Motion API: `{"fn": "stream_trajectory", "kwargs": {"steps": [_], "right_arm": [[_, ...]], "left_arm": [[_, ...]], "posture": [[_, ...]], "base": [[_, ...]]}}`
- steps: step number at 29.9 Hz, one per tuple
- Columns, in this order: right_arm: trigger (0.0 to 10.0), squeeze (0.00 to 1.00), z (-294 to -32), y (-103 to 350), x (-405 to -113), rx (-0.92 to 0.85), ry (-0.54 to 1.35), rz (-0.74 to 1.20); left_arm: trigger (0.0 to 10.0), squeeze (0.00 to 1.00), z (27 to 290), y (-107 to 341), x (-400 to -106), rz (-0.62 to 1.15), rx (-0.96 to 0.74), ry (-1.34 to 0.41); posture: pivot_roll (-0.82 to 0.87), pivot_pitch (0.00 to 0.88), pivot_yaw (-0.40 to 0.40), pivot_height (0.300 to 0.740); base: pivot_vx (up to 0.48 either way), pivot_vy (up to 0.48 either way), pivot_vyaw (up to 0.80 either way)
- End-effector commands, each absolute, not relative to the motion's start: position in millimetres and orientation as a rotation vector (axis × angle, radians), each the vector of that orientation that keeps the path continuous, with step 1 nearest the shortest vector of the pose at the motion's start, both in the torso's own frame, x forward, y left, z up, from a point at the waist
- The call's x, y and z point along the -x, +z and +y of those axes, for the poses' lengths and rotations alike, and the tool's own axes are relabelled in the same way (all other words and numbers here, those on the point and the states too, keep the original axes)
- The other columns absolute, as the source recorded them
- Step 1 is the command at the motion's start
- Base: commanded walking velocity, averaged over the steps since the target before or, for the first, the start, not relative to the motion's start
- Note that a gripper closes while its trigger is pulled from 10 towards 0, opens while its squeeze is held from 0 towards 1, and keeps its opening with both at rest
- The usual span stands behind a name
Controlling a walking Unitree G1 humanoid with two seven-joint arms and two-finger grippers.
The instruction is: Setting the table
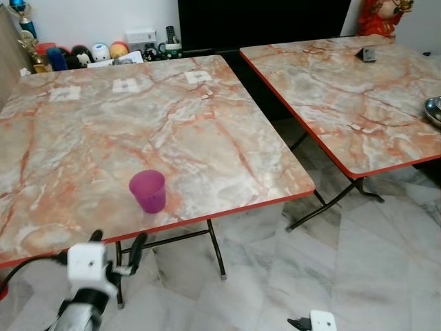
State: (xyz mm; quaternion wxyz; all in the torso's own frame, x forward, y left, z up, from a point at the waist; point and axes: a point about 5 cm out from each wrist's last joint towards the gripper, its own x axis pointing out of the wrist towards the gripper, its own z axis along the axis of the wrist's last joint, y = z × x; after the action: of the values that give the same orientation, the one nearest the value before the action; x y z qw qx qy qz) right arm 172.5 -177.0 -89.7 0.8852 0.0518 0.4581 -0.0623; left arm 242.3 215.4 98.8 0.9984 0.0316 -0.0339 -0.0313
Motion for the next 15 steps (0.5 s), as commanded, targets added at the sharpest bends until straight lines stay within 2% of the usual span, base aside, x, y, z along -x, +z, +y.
{"fn": "stream_trajectory", "kwargs": {"steps": [1,12,15], "right_arm": [[10.0,0.00,-180,-92,-166,-0.107,-0.143,0.969],[10.0,0.00,-183,-94,-161,-0.097,-0.152,0.985],[10.0,0.00,-182,-94,-161,-0.095,-0.145,0.987]], "left_arm": [[10.0,0.00,214,91,-241,-0.022,-0.067,-0.074],[10.0,0.00,209,77,-257,0.020,-0.053,-0.069],[10.0,0.00,210,78,-256,0.012,-0.053,-0.049]], "posture": [[0.10,0.102,-0.027,0.740],[0.07,0.101,-0.025,0.740],[0.08,0.097,-0.029,0.740]], "base": [[0.000,0.000,0.00],[0.000,0.000,0.00],[0.000,0.000,-0.78]]}}
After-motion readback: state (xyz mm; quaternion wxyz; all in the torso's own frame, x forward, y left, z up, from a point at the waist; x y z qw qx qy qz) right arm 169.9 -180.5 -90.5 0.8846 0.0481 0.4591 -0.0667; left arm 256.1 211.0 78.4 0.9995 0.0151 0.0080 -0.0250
